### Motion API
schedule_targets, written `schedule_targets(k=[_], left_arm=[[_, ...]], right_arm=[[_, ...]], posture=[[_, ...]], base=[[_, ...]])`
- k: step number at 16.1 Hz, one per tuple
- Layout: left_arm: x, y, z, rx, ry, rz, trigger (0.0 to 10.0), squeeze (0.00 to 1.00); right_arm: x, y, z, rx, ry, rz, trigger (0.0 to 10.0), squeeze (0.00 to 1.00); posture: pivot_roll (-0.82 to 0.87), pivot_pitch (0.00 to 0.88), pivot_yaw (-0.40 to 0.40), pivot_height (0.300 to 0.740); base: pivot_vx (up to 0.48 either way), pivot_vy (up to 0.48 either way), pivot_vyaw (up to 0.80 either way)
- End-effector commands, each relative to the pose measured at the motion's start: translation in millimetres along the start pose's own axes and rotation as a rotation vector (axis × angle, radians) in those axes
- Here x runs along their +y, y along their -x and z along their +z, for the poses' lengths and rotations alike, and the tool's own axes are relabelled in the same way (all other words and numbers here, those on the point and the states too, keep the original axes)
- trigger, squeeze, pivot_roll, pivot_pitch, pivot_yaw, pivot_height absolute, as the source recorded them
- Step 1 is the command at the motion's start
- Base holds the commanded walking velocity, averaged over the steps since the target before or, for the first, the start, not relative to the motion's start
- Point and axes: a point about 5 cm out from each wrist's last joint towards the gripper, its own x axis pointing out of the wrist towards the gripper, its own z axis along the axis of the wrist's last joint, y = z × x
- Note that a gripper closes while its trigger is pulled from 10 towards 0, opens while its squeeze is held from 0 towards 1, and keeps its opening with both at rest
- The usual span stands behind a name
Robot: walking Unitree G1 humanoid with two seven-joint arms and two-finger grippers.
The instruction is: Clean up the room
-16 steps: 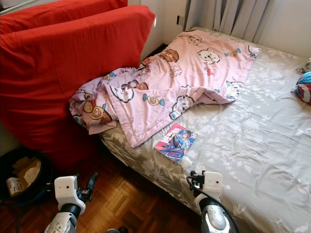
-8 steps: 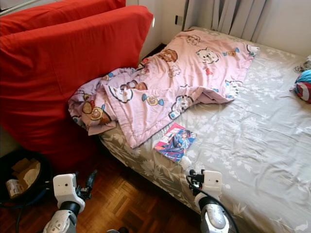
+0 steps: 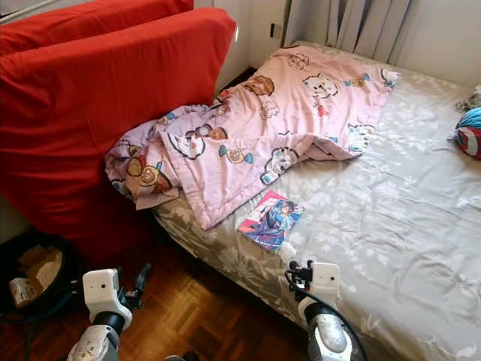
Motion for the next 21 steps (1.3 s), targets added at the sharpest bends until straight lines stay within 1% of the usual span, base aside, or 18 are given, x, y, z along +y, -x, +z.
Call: schedule_targets(k=[1,12,16,21], left_arm=[[1.3,1.8,-0.6,0.008,0.007,0.010,10.0,0.00],[-0.2,-1.9,5.5,-0.013,0.017,0.011,10.0,0.00],[-3.7,-3.4,12.4,-0.041,0.027,-0.007,10.0,0.00],[-4.0,-3.3,15.9,-0.049,0.027,-0.015,10.0,0.00]], right_arm=[[0.1,1.6,-1.7,0.007,-0.004,0.003,10.0,0.00],[1.0,1.7,-1.9,0.014,-0.018,0.016,10.0,0.00],[1.0,2.4,-1.7,-0.001,-0.040,0.005,10.0,0.00],[1.8,2.7,-1.7,-0.007,-0.041,-0.004,10.0,0.00]], posture=[[0.00,0.156,-0.024,0.740],[0.00,0.160,-0.026,0.740],[0.00,0.164,-0.022,0.740],[0.00,0.169,-0.018,0.740]], base=[[0.285,0.000,0.00],[0.285,0.000,0.00],[0.000,0.000,0.00],[0.000,0.000,0.00]])
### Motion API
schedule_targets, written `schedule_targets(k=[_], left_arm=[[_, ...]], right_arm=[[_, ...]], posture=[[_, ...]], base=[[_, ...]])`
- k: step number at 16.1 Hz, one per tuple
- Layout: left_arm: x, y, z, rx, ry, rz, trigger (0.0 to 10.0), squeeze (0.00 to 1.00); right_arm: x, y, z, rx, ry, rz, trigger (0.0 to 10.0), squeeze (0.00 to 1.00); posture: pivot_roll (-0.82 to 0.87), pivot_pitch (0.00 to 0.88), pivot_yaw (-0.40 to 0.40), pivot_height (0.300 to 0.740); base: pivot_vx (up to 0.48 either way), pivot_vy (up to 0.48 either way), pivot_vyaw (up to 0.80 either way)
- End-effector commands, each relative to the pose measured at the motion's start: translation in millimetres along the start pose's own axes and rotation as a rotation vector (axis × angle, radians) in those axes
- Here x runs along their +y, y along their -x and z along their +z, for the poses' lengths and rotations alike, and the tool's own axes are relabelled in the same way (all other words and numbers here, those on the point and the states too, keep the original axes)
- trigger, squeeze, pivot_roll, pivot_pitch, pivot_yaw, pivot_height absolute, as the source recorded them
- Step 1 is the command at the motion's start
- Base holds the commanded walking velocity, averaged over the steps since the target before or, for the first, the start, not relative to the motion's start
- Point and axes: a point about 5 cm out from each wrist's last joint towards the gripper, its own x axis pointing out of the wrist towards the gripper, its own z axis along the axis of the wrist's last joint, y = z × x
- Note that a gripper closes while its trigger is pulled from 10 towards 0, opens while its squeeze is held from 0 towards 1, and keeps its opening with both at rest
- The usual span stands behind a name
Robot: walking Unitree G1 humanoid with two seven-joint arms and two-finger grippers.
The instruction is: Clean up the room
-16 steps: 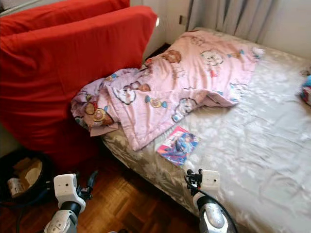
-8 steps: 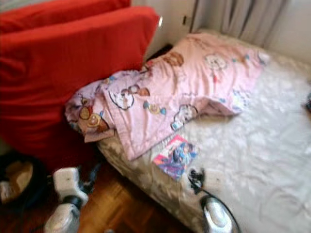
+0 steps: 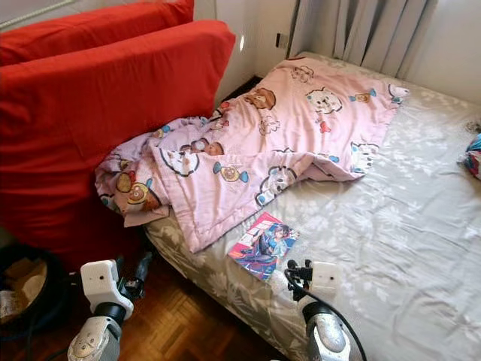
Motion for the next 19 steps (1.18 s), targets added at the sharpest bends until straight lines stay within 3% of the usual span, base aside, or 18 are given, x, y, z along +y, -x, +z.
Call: schedule_targets(k=[1,4,9,16,19], left_arm=[[1.1,1.9,0.1,0.012,-0.002,-0.002,10.0,0.00],[1.7,2.2,0.4,0.014,-0.005,-0.003,10.0,0.00],[1.1,2.6,0.4,0.017,-0.005,-0.004,10.0,0.00],[-0.2,3.8,-0.8,0.023,-0.002,-0.001,10.0,0.00],[0.2,4.7,-0.9,0.025,-0.003,0.002,10.0,0.00]], right_arm=[[-1.8,3.0,-2.9,0.004,0.006,-0.018,10.0,0.00],[-2.3,1.9,-5.3,0.036,0.006,-0.037,10.0,0.00],[-1.4,1.2,-4.4,0.032,0.016,-0.031,10.0,0.00],[-1.8,2.8,-5.1,0.032,0.018,-0.030,10.0,0.00],[-0.2,2.1,-5.9,0.042,0.020,-0.021,10.0,0.00]], posture=[[0.00,0.170,-0.017,0.740],[0.00,0.171,-0.016,0.740],[0.00,0.173,-0.017,0.685],[0.00,0.177,-0.020,0.685],[0.00,0.181,-0.021,0.660]], base=[[0.000,0.000,0.00],[0.000,0.000,0.00],[0.000,0.000,0.00],[0.000,0.000,0.00],[0.000,0.000,0.00]])
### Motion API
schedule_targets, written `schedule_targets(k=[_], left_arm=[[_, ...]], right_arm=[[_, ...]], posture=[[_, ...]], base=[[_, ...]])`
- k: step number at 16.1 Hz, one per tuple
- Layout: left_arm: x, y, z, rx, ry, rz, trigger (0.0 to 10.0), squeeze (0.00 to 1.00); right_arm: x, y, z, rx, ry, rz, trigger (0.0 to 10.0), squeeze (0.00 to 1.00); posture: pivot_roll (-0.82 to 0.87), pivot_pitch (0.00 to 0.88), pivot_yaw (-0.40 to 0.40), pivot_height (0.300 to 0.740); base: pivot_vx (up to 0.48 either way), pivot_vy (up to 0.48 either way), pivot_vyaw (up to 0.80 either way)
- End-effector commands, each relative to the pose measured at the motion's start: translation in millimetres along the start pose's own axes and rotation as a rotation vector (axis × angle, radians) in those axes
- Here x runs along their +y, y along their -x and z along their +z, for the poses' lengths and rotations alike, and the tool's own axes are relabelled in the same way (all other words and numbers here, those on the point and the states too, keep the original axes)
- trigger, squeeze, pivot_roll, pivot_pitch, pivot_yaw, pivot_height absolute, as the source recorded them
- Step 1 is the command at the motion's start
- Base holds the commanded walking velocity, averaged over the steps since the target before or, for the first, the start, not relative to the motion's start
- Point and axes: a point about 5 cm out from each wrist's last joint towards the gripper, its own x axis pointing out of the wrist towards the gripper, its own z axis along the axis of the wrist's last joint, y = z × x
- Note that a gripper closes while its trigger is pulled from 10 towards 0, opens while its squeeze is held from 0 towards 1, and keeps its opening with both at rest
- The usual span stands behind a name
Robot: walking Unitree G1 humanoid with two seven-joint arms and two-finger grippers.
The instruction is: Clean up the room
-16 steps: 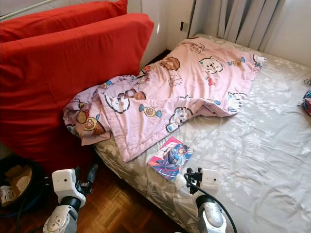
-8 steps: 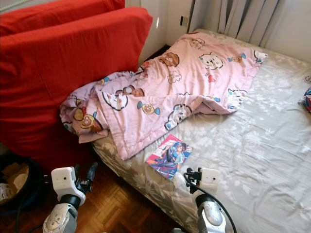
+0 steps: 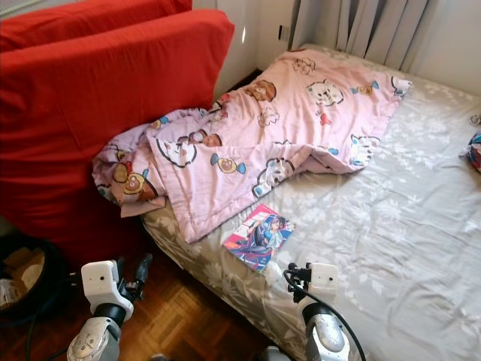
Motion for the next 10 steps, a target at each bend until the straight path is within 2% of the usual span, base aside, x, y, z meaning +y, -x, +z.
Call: schedule_targets(k=[1,8,10], left_arm=[[2.0,3.4,-1.5,0.010,-0.002,0.010,10.0,0.00],[2.6,3.1,-1.9,0.016,-0.003,0.013,10.0,0.00],[2.8,3.3,-1.9,0.017,-0.003,0.014,10.0,0.00]], right_arm=[[-0.1,2.6,-2.2,-0.005,-0.006,0.000,10.0,0.00],[0.6,3.1,-1.9,-0.013,-0.014,-0.003,10.0,0.00],[1.5,2.4,-4.7,0.025,0.002,0.006,10.0,0.00]], posture=[[0.00,0.182,-0.021,0.660],[0.00,0.183,-0.021,0.660],[0.01,0.184,-0.021,0.660]], base=[[0.000,0.000,0.00],[0.000,0.000,0.00],[0.000,0.000,0.00]])
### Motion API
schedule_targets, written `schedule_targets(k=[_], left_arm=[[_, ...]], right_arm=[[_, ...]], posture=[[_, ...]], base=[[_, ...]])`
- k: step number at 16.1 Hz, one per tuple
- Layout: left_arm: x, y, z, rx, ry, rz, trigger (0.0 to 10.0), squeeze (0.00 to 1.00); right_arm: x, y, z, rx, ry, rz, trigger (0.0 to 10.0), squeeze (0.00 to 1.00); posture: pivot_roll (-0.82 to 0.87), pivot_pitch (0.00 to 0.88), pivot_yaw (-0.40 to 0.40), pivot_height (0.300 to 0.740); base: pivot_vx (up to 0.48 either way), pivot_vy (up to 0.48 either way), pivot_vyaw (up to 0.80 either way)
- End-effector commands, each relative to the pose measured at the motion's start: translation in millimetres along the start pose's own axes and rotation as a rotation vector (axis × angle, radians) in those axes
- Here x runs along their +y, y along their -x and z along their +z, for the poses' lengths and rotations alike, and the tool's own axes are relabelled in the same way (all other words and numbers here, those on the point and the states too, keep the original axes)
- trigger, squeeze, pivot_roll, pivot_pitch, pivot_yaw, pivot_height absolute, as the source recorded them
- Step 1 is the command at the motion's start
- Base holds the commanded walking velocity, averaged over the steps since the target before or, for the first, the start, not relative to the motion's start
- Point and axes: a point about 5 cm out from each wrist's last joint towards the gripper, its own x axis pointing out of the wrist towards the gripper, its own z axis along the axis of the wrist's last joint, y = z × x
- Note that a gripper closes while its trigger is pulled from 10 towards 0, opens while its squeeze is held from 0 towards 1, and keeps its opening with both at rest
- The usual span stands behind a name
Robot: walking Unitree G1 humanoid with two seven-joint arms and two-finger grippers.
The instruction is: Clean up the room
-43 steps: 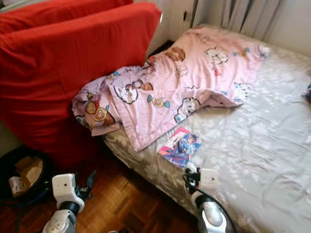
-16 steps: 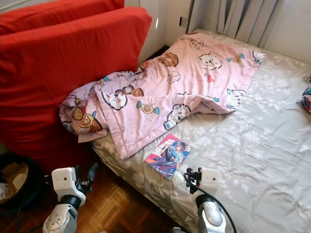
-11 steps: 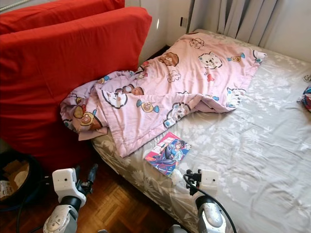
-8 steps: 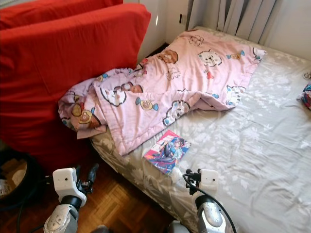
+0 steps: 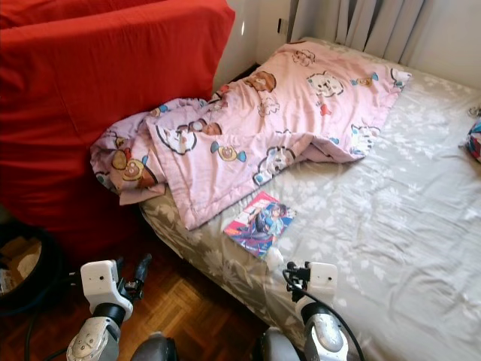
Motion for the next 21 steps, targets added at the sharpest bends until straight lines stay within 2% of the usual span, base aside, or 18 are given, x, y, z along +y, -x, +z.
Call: schedule_targets(k=[1,4,7,15,21], left_arm=[[2.1,3.4,-2.2,0.016,-0.001,0.009,10.0,0.00],[2.6,4.0,-1.7,0.016,-0.003,0.009,10.0,0.00],[2.2,3.7,-1.2,0.017,-0.003,0.004,10.0,0.00],[-0.3,-3.0,4.1,0.016,-0.011,-0.007,10.0,0.00],[-0.1,0.9,7.1,0.009,-0.012,0.000,10.0,0.00]], right_arm=[[0.1,2.1,-4.6,0.025,-0.003,0.002,10.0,0.00],[1.7,2.7,-3.0,-0.005,-0.012,0.006,10.0,0.00],[2.5,2.3,-5.6,0.024,-0.004,0.017,10.0,0.00],[23.3,-18.7,11.6,0.044,0.027,0.119,10.0,0.00],[36.4,-30.6,19.7,0.083,0.073,0.143,10.0,0.00]], posture=[[0.01,0.185,-0.021,0.650],[0.01,0.190,-0.018,0.640],[0.01,0.197,-0.018,0.640],[0.05,0.226,-0.031,0.640],[0.08,0.274,-0.037,0.624]], base=[[0.000,0.000,0.00],[0.000,0.000,0.00],[0.000,0.000,0.00],[0.000,0.000,0.00],[0.000,0.000,0.00]])
